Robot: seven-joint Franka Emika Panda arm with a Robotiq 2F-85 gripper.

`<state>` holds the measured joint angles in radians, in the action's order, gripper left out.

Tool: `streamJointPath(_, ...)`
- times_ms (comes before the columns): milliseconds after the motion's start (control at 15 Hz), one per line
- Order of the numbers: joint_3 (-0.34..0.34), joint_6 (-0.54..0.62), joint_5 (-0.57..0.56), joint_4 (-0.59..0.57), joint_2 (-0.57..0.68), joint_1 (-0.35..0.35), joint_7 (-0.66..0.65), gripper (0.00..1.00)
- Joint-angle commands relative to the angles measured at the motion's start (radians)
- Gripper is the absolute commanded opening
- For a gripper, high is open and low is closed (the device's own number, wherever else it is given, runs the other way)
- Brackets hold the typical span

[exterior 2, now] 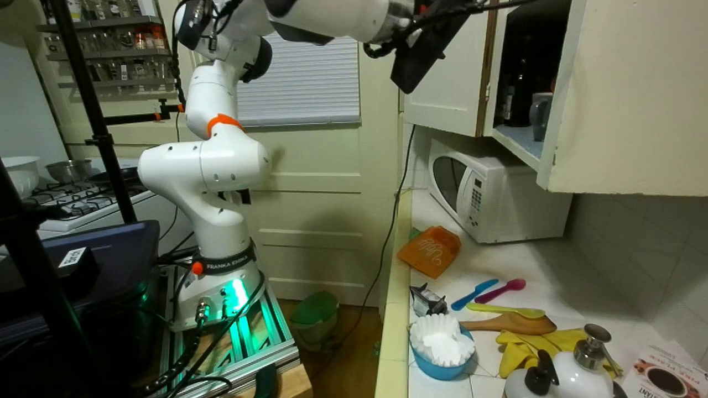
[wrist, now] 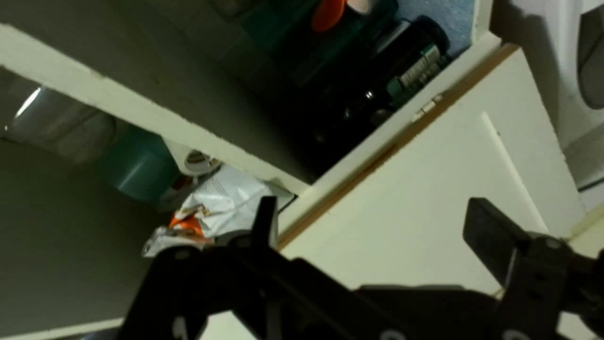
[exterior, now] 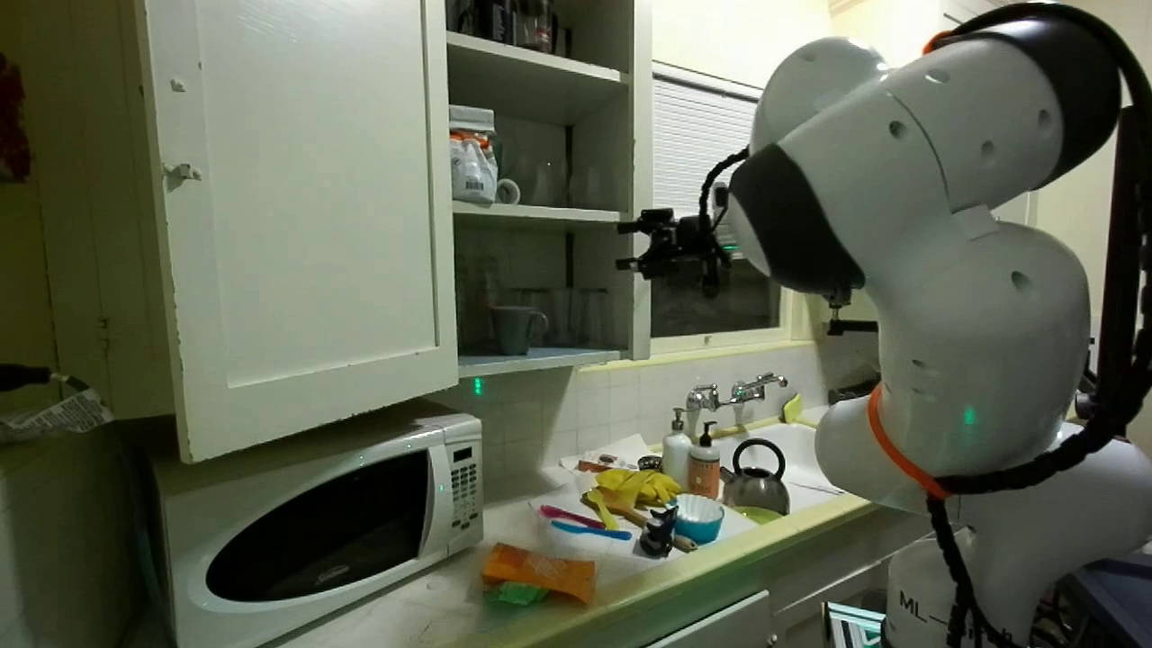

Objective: Put the orange spoon in the grey block in the cabinet

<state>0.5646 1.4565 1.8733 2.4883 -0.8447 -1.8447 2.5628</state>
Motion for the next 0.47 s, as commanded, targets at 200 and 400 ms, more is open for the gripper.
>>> streamJointPath(200, -0.513, -0.316, -0.348, -0.123, 0.163, 0.287, 0.001, 1.0)
streamJointPath(400, -0.55, -0.176, -0.339, -0.073, 0.131, 0.365, 0.017, 1.0)
